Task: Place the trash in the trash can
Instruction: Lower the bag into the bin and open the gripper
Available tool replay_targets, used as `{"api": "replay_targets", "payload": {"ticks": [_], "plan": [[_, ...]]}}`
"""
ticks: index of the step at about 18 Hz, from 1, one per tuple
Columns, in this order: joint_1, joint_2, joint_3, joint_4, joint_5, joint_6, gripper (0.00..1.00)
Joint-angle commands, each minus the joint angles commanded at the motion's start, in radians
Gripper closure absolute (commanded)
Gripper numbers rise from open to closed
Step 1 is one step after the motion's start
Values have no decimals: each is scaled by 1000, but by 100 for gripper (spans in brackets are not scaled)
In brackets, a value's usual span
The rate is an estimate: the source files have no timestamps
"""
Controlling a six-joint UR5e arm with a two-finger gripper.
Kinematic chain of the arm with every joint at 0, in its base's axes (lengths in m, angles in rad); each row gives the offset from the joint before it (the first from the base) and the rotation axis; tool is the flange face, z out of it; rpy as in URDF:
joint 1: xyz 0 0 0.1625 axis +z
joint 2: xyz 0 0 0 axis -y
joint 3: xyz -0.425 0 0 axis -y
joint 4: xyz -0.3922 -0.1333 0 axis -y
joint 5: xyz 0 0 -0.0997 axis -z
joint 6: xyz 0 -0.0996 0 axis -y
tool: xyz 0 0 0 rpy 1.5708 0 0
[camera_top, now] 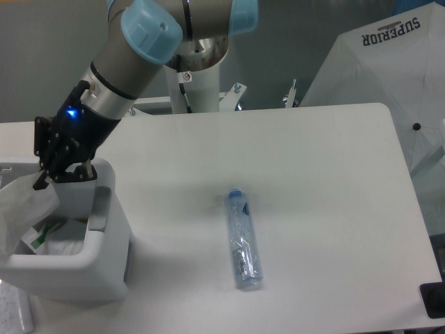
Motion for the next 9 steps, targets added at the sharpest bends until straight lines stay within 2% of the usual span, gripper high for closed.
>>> {"api": "replay_targets", "payload": {"ticks": [3,9], "plan": [[0,-20,2,0,0,-5,100],[-2,-20,-2,3,29,-12,99]]}}
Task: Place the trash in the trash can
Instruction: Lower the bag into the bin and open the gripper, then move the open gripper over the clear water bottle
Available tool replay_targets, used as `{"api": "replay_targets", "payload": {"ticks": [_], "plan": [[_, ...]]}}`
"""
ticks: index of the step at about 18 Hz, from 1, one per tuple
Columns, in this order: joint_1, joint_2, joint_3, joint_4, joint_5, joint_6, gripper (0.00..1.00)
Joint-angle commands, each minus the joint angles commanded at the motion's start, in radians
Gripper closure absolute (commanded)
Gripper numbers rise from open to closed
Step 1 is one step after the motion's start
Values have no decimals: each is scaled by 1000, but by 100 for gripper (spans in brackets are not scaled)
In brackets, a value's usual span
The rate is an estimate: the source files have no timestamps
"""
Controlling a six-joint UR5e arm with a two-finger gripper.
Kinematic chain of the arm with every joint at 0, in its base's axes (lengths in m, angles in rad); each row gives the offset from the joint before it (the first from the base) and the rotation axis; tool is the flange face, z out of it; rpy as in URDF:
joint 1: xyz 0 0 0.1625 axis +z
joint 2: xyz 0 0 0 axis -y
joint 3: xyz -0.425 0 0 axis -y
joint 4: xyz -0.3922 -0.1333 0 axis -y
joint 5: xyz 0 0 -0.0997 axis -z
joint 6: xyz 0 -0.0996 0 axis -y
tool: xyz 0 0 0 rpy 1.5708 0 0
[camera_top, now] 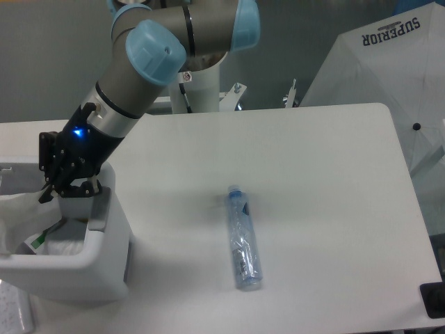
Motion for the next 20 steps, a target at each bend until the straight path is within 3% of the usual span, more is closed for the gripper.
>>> {"api": "replay_targets", "payload": {"ticks": [3,4,7,12,17,20], "plan": [[-18,-2,-3,0,63,2,99],[-18,-2,-6,0,65,5,93],[-20,3,-8,0,65,8,52],[-23,12,-2,0,60,9,8],[-26,32,0,-6,59,-5,1],[-12,60,12,-6,55,-82,0]]}}
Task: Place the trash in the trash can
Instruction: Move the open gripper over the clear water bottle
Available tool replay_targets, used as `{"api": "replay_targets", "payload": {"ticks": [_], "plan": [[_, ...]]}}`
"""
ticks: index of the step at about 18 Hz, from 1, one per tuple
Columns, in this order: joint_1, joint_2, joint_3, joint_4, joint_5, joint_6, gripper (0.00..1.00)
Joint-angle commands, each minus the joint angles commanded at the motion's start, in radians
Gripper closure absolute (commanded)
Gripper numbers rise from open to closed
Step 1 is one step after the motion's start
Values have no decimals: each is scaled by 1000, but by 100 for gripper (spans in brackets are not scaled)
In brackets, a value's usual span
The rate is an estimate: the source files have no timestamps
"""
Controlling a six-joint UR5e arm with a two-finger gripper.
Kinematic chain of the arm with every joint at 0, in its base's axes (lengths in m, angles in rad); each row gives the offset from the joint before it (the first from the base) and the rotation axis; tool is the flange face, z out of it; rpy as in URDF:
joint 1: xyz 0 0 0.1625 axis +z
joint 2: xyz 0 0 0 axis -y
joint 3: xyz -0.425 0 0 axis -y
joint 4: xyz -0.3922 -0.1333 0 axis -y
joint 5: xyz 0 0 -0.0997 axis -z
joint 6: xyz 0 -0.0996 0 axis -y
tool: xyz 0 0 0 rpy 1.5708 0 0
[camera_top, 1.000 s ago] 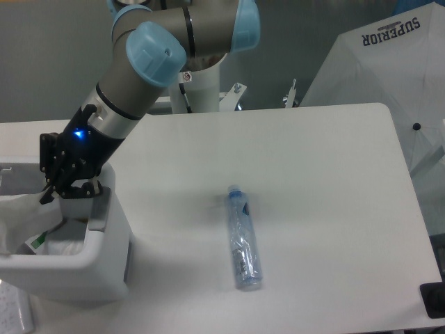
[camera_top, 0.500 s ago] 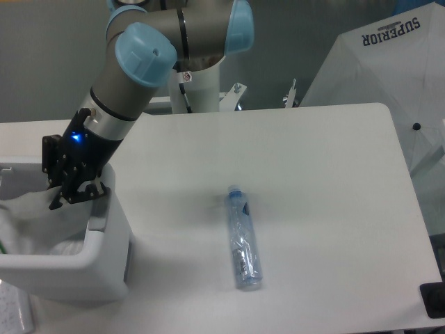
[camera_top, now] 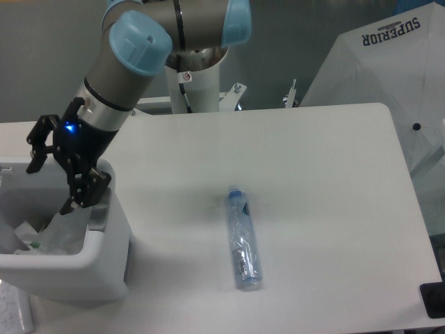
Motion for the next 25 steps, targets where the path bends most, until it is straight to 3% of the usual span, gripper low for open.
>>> {"api": "replay_targets", "payload": {"ticks": [4,8,10,14,20,25], "plan": [[95,26,15,6,2,-198,0],[212,12,14,23,9,-359,0],[235,-35,12,25,26,-379,0],[241,-110,28,21,250,-384,0],[261,-242,52,25,336,-384,0],[259,-353,118,23,437,-390,0]]}}
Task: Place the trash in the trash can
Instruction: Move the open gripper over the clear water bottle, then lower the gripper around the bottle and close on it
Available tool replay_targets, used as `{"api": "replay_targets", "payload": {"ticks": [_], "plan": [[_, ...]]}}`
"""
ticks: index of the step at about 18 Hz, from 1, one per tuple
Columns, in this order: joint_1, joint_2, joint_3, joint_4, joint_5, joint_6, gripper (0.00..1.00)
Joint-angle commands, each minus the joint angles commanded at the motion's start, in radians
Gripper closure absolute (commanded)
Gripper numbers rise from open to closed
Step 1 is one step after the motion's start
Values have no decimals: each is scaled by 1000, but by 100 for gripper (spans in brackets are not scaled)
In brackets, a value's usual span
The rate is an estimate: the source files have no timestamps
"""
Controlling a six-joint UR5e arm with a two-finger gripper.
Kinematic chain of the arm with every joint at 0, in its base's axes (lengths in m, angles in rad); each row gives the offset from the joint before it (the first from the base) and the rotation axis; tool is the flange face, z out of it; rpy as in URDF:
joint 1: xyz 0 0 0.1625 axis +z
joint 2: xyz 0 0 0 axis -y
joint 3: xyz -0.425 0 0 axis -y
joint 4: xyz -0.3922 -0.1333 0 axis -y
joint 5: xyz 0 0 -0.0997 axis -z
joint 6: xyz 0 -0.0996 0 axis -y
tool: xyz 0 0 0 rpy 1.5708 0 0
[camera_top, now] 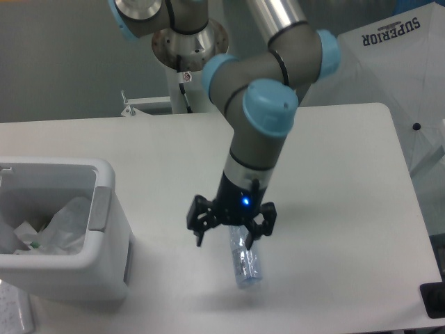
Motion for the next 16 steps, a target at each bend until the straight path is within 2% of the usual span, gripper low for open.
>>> {"api": "replay_targets", "payload": {"ticks": [6,10,16], "plan": [[0,-66,35,6,34,12,0],[0,-109,55,6,115,15,0],[-3,-138,51,12,137,12,0]]}}
